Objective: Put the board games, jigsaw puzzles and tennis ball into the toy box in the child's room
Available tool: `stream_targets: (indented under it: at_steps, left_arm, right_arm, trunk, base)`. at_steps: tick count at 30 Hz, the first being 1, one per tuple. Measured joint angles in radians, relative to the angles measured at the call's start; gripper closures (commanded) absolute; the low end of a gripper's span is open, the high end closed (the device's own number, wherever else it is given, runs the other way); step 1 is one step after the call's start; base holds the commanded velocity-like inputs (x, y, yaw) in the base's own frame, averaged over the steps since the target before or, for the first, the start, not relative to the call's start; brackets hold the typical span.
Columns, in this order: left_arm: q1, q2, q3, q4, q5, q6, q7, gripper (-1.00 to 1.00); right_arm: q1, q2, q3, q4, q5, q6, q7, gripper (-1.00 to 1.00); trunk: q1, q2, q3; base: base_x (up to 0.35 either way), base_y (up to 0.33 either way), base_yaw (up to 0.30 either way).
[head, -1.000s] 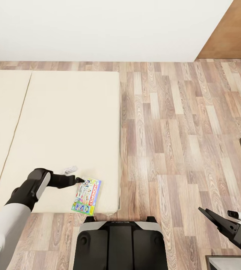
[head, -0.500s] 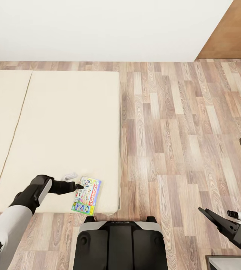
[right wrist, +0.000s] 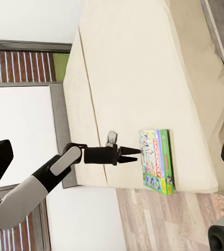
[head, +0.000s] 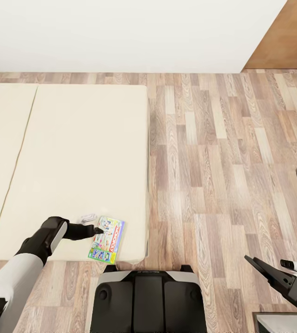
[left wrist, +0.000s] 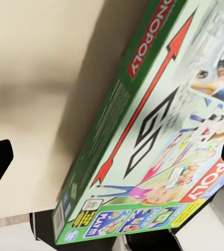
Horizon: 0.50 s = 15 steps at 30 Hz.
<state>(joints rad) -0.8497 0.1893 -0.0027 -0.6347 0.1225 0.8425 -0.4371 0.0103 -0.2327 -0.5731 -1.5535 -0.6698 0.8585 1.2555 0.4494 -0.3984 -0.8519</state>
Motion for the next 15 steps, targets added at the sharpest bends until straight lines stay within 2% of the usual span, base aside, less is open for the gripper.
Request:
stream_targets:
  at_steps: [15]
  left_arm:
    - [0.0, -0.013, 0.0, 0.0, 0.002, -0.002, -0.002, -1.0]
  right_arm:
    - [0.0, 0.0, -0.001, 0.0, 0.0, 0.001, 0.0, -1.0]
  trunk:
    - [0.0, 0.0, -0.024]
  base:
    - [0.0, 0.0, 0.0]
